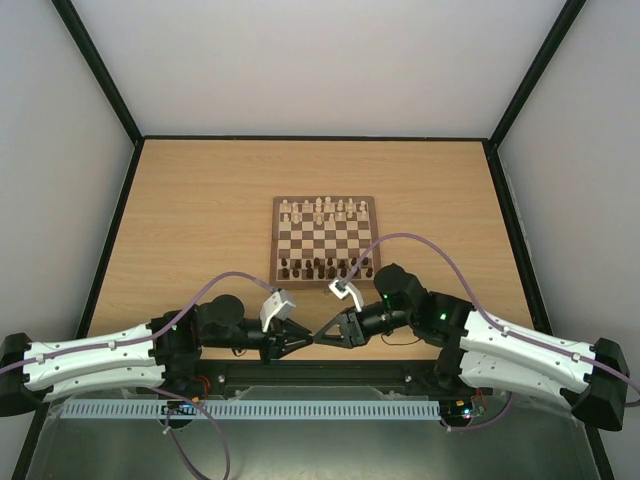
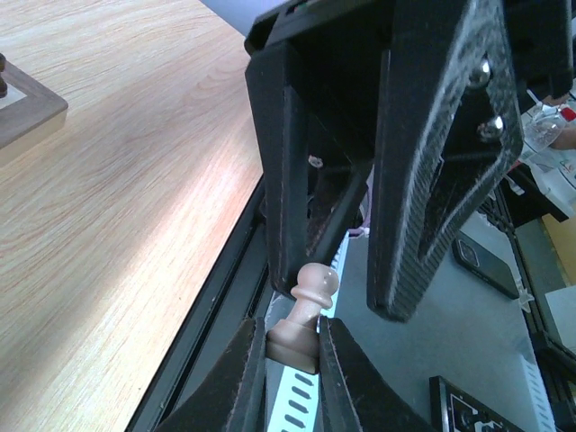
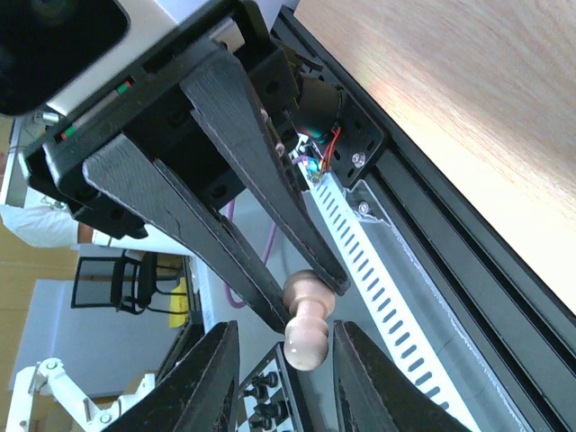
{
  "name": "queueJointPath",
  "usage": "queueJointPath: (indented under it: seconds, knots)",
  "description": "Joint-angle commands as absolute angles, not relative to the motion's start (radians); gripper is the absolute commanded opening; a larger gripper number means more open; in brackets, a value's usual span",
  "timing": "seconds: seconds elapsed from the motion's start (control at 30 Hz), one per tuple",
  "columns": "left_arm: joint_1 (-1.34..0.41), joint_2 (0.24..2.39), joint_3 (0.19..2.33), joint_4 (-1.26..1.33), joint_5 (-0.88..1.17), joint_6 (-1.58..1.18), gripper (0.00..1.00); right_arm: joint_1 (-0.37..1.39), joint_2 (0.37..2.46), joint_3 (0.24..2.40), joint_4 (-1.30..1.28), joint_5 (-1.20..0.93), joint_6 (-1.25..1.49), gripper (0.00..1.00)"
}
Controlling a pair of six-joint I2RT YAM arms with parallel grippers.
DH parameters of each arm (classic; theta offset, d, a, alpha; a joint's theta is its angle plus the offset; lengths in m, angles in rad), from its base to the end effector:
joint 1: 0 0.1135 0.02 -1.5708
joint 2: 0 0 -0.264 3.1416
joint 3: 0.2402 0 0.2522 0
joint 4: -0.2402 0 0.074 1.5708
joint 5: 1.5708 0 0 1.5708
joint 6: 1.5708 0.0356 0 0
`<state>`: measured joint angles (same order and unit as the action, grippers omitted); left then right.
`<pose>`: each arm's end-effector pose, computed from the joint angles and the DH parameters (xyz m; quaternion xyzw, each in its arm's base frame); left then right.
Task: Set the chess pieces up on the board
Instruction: Place the chess piece on the chessboard.
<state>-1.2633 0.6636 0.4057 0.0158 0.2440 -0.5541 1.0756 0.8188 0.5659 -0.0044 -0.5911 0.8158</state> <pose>0.0431 -0.1642 0.2456 0.3417 0.7068 -0.5416 0.3006 0.0738 0.1784 0.2768 -0.2745 0.7282 0.6086 0.1547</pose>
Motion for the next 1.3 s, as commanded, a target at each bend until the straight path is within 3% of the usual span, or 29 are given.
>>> queueJointPath:
  seconds: [0.0,0.4,0.53,0.73,0.9,1.13,1.27]
  knots:
    - [-1.247,0.659,0.396,0.038,0.25,-0.557,0.1,1.096,0.838,0.554,0.014,-0.612,0.807,0.28]
    - [-1.234,0.664,0.385,0.045,0.267,-0.561,0.12,1.102,0.825,0.565,-0.002,-0.562,0.798,0.06]
    - [-1.229,0.654,0.392,0.017,0.244,-0.573,0.32,1.102,0.81,0.588,-0.056,-0.49,0.779,0.04]
    - [-1.208,0.601,0.4,-0.025,0.222,-0.578,0.42,1.079,0.832,0.655,-0.163,-0.386,0.732,0.03]
    - [-1.195,0.527,0.434,-0.134,0.108,-0.606,0.6,1.041,0.894,0.763,-0.28,-0.277,0.66,0.03]
    - [-1.195,0.514,0.512,-0.384,-0.261,-0.748,0.73,0.98,1.203,1.065,-0.486,-0.044,0.51,0.03]
    - [-1.193,0.584,0.535,-0.471,-0.43,-0.828,0.97,0.923,1.41,1.253,-0.558,0.008,0.444,0.01]
